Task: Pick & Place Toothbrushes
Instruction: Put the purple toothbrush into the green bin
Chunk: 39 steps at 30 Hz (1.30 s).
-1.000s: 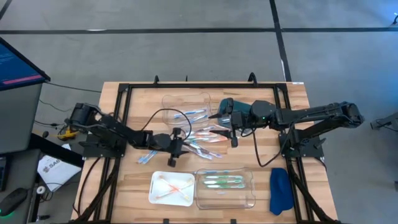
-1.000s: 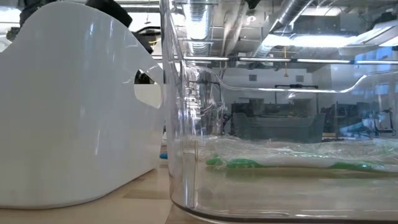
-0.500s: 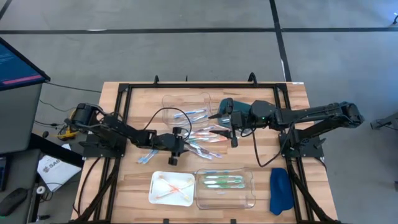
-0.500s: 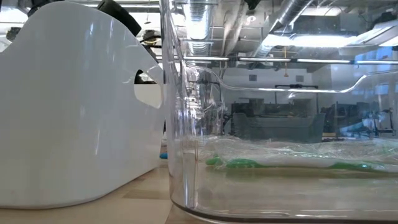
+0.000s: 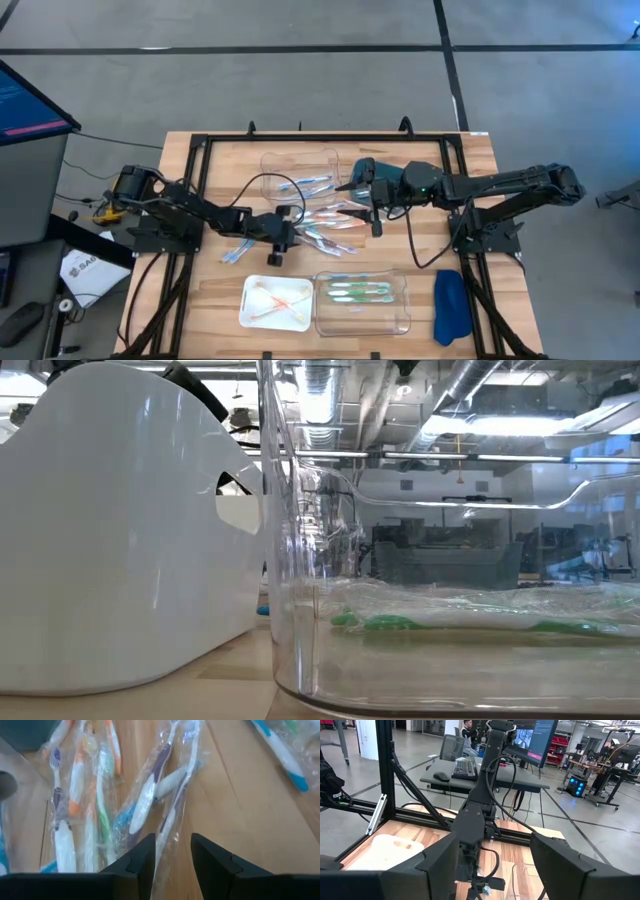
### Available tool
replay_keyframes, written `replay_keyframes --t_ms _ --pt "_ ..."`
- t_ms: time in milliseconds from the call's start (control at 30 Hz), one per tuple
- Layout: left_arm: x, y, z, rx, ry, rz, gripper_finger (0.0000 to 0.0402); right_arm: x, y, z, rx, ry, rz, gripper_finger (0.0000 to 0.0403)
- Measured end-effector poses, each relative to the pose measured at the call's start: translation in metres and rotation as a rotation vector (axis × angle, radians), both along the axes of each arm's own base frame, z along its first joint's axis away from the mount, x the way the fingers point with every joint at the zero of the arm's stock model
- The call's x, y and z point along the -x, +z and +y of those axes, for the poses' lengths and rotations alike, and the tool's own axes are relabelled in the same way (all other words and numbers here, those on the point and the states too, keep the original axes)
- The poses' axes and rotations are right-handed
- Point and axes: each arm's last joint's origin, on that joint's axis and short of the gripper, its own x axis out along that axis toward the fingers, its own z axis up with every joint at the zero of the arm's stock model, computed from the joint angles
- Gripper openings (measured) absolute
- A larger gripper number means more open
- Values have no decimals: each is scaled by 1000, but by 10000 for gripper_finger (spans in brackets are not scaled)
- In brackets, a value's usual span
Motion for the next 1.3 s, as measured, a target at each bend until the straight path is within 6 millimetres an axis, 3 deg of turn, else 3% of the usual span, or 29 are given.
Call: replay_keyframes --t_ms 867,1300 --pt "0 -17 10 1 32 77 119 0 0 0 0 0 0 240" --pt "0 -17 9 8 24 82 13 0 -1 0 1 0 8 240"
